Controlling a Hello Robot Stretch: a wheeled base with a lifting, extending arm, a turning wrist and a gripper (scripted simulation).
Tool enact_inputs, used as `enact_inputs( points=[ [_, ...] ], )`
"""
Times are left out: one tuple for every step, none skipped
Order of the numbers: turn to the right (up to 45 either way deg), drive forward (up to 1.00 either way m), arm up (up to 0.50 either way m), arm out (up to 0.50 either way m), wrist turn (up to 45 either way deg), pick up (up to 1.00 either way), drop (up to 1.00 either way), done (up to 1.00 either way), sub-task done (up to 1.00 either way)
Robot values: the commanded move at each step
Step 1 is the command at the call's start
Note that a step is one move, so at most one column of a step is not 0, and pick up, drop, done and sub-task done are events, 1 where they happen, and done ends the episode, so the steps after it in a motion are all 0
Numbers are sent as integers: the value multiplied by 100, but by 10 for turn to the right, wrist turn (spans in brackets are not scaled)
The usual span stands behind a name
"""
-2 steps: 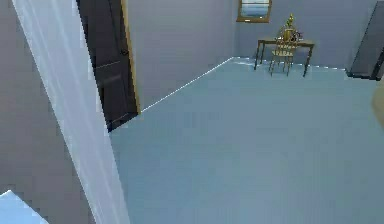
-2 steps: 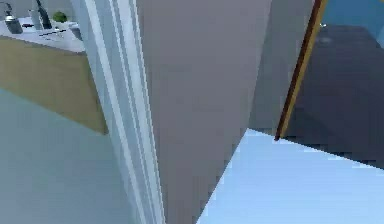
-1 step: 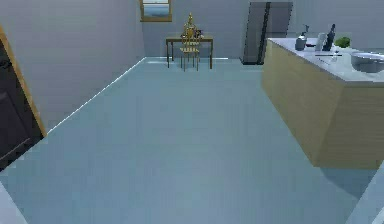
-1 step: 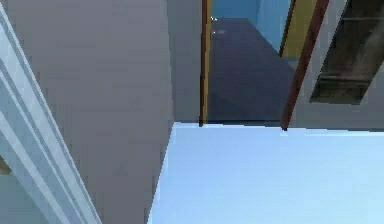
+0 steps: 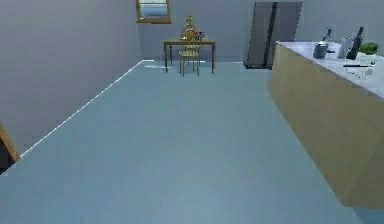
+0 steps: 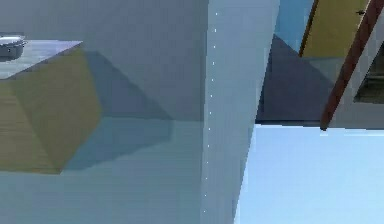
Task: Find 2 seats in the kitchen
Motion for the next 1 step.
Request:
enact_inputs(
  points=[
    [60, 0, 0, 0, 0, 0, 0, 0, 0]
  ],
)
